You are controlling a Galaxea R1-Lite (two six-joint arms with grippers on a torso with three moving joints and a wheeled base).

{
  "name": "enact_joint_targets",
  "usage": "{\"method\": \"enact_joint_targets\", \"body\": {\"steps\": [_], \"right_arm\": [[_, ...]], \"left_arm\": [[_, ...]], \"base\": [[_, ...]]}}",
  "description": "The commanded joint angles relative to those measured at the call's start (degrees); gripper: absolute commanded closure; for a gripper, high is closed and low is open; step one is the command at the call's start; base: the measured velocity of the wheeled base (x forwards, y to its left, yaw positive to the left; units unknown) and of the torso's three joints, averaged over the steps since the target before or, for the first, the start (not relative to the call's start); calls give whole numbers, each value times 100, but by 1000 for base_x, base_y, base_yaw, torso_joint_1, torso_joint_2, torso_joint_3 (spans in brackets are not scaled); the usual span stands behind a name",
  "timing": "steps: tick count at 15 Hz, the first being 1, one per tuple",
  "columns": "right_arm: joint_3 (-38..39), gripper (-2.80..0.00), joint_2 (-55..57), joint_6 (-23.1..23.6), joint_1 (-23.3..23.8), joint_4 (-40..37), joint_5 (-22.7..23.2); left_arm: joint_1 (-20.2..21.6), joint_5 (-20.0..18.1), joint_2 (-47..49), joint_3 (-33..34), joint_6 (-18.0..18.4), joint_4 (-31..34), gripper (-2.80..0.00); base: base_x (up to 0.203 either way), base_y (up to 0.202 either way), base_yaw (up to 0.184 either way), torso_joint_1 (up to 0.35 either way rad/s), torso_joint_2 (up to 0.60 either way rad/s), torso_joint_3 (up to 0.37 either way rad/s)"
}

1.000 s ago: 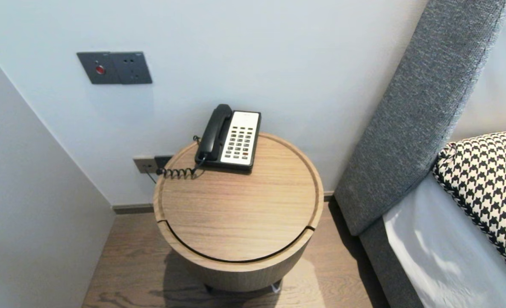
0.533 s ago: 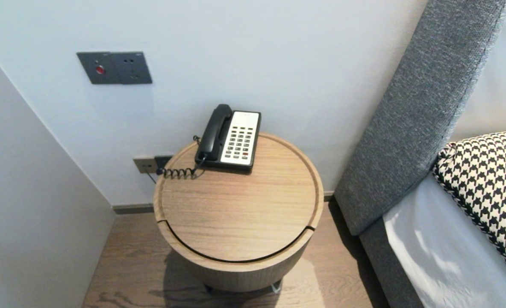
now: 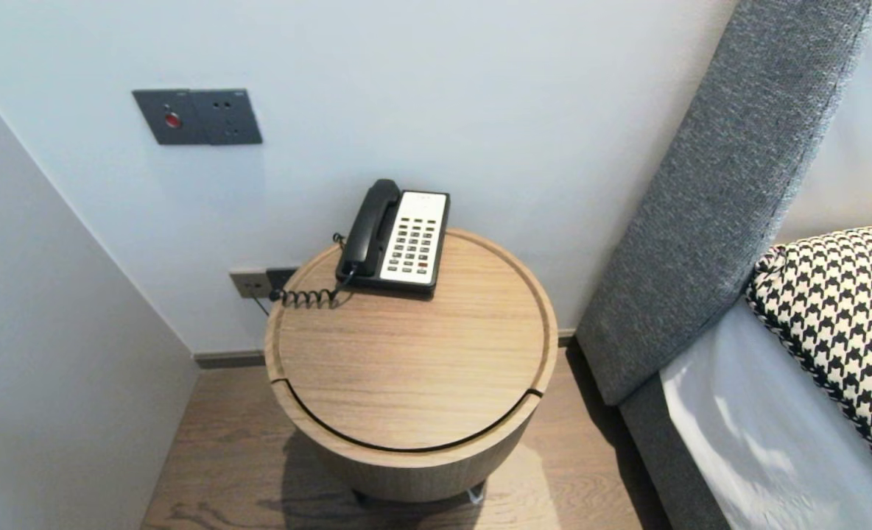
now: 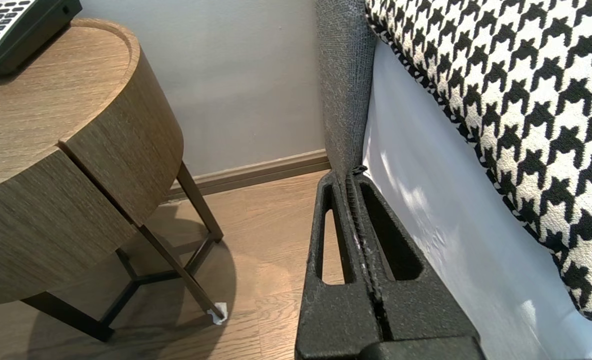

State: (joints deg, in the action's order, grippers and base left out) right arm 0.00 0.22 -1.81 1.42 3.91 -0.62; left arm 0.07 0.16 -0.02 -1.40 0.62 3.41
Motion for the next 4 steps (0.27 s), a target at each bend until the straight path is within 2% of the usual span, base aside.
{"method": "enact_joint_targets", "body": {"steps": [1, 4], "right_arm": [[167, 0, 4, -3, 7, 4, -17], [158, 0, 4, 14, 6, 4, -17]], "left_arm": [[1, 2, 2, 0, -1, 1, 0], [1, 2, 2, 0, -1, 1, 0]], "base": [[0, 0, 0, 0, 0, 0], [0, 0, 0, 0, 0, 0]]}}
